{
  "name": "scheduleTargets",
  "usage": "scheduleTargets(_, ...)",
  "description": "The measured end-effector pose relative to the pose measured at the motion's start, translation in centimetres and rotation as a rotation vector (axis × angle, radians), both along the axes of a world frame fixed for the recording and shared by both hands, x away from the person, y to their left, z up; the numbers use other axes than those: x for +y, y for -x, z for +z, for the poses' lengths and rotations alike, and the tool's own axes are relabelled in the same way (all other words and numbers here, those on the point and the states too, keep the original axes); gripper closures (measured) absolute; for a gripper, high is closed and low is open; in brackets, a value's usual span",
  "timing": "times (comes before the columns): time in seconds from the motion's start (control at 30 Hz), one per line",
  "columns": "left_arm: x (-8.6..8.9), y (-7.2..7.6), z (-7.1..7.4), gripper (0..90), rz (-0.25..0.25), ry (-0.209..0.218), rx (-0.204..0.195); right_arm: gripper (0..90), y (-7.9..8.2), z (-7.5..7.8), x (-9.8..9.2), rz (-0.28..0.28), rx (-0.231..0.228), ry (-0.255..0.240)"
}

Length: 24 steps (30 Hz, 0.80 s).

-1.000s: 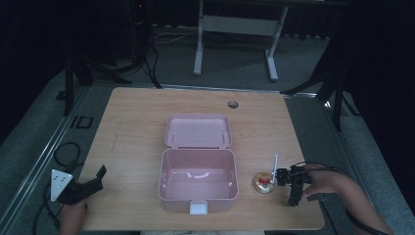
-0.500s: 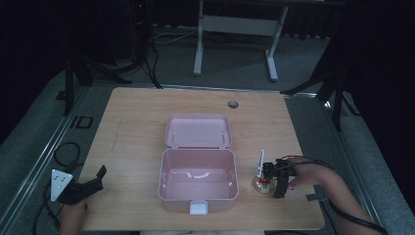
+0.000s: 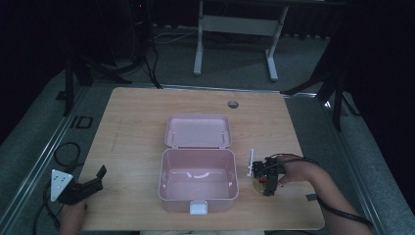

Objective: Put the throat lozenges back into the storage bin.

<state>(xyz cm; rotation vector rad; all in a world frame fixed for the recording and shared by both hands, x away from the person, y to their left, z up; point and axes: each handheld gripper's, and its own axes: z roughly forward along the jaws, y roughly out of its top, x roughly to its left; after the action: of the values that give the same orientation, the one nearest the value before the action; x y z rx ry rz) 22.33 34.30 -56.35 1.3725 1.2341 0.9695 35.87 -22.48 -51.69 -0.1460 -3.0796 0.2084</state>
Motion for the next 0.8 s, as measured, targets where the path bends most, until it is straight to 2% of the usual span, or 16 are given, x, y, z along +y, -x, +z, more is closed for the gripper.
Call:
scheduleTargets(0.07,0.0,0.0,0.0,0.4,0.000,0.000,0.000,19.0,0.0,0.0,0.1,0.002,0.010,0.000)
scheduleTargets(0.37,0.0,0.0,0.0,0.4,0.000,-0.002,0.002,19.8,0.1,0.5,0.1,0.015,0.027,-0.008)
scheduleTargets(0.53,0.0,0.0,0.0,0.4,0.000,-0.002,0.003,19.9,0.2,2.1,0.0,0.015,0.016,-0.018)
scheduleTargets(0.6,0.0,0.0,0.0,0.4,0.000,-0.002,0.003,19.9,0.2,3.5,0.0,0.014,0.012,-0.015)
scheduleTargets(0.67,0.0,0.0,0.0,0.5,0.000,-0.002,0.003,19.9,0.3,3.8,0.1,0.014,0.010,-0.014)
scheduleTargets(0.73,0.0,0.0,0.0,0.4,0.000,-0.002,0.003,19.9,0.3,5.4,0.2,0.016,0.001,-0.020)
scheduleTargets(0.8,0.0,0.0,0.0,0.4,0.001,-0.001,0.003,19.9,0.3,5.9,0.3,0.020,-0.002,-0.024)
